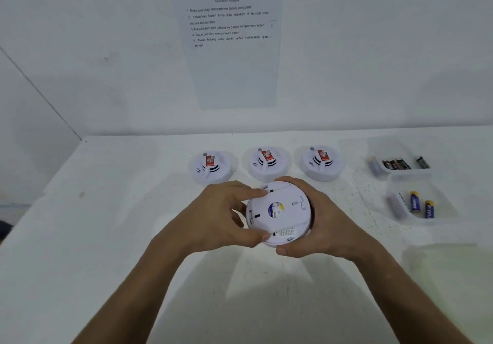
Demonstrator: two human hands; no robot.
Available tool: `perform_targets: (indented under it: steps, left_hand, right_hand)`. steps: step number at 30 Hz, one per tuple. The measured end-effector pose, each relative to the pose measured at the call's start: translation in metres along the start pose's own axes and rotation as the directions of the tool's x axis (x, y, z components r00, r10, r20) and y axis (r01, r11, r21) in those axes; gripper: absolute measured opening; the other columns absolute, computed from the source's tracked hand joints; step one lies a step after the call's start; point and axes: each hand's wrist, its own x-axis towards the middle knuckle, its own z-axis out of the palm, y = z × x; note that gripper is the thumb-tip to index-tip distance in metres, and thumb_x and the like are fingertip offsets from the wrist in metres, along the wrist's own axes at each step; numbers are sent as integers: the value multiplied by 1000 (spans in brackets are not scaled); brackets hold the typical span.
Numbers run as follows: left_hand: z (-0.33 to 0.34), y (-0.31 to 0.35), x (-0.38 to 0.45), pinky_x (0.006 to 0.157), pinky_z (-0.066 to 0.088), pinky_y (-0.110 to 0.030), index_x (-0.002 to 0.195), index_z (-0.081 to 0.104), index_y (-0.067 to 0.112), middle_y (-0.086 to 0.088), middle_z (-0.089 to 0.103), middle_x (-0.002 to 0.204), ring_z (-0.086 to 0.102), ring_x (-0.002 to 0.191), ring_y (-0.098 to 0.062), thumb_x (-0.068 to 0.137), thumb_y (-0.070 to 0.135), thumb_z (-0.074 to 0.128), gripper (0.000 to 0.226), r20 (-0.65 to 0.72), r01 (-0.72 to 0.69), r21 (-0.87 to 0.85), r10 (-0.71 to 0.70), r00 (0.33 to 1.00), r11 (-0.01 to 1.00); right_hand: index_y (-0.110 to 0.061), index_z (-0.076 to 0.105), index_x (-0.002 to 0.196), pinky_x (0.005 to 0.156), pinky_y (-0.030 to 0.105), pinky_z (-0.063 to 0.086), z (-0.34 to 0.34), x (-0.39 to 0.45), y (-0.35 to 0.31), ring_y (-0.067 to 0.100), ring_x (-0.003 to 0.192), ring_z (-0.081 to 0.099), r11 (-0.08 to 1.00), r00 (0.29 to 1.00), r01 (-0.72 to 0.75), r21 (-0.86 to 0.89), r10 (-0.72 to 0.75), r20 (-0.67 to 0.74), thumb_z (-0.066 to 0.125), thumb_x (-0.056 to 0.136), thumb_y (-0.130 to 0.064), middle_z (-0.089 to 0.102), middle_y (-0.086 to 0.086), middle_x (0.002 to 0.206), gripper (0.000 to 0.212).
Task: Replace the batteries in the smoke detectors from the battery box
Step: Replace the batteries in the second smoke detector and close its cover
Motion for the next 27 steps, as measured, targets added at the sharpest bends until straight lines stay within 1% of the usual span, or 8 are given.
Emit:
perform_targets:
  steps: [6, 11, 13, 15, 19, 22, 25, 27]
  left_hand:
    - [-2, -8, 5, 56, 46, -16, 120, 68, 30, 14, 49, 82, 64, 75, -14, 54, 33, 82, 68, -4, -37, -49, 37, 999, 998]
    - [-1, -13, 4, 62, 54, -28, 118, 65, 38, 10, 65, 102, 68, 85, -21, 60, 33, 84, 62, -57, -59, -213, 48, 997, 975]
    - [0, -13, 0, 67, 57, -33, 117, 63, 43, 8, 68, 109, 68, 85, -21, 61, 33, 83, 61, -110, -78, -286, 48, 993, 955]
    - [1, -13, -4, 75, 57, -36, 126, 59, 32, 3, 68, 115, 67, 89, -22, 65, 25, 82, 66, -144, -125, -367, 76, 987, 922]
    - [1, -16, -12, 86, 54, -34, 133, 52, 14, -10, 66, 121, 66, 105, -29, 75, 4, 68, 61, -195, -202, -589, 105, 975, 782]
    - [5, -20, -15, 89, 52, -32, 127, 57, 25, 1, 66, 121, 64, 110, -23, 70, 17, 72, 60, -279, -185, -416, 69, 958, 890]
    - [11, -22, -19, 97, 50, -35, 137, 43, 44, 20, 55, 132, 56, 119, -9, 62, 35, 85, 86, -145, -53, -234, 19, 989, 971]
    - [14, -19, -22, 97, 51, -32, 142, 29, 52, 23, 52, 134, 57, 118, -7, 61, 37, 90, 103, -59, -1, -211, -12, 998, 977]
  right_hand:
    - [-20, 50, 136, 96, 33, 54, -6, 7, -2, 20, 121, 59, 1000, 998, -2, 20, 1, 67, 89, 52, -26, 63, -6, 127, 92]
    - [-25, 47, 135, 95, 37, 55, -5, 8, 2, 20, 123, 56, 1000, 999, 4, 6, -4, 49, 91, 51, -27, 58, -5, 131, 96]
    - [-35, 43, 132, 90, 28, 55, -7, 9, 2, 9, 122, 52, 996, 999, -1, -91, 4, 33, 92, 48, -33, 50, -14, 130, 97]
    - [-42, 37, 130, 83, 20, 53, -10, 9, -1, 0, 119, 48, 986, 999, -20, -166, 28, 42, 91, 50, -31, 44, -22, 127, 98]
    - [-56, 22, 136, 91, 18, 43, -11, 11, -7, -3, 121, 38, 951, 994, 12, -310, 23, 108, 85, 54, -37, 34, -34, 129, 105]
    - [-38, 34, 135, 89, 28, 52, -8, 13, -5, 11, 115, 51, 988, 994, 39, -149, -23, 108, 85, 56, -19, 48, -19, 124, 97]
    - [-21, 35, 136, 86, 27, 54, -6, 12, -4, 14, 117, 57, 992, 992, 26, 123, -41, 118, 83, 58, 2, 54, -10, 123, 94]
    - [-19, 34, 138, 89, 31, 54, -4, 11, -1, 19, 123, 56, 969, 991, 4, 248, -37, 127, 86, 58, 1, 54, -6, 130, 98]
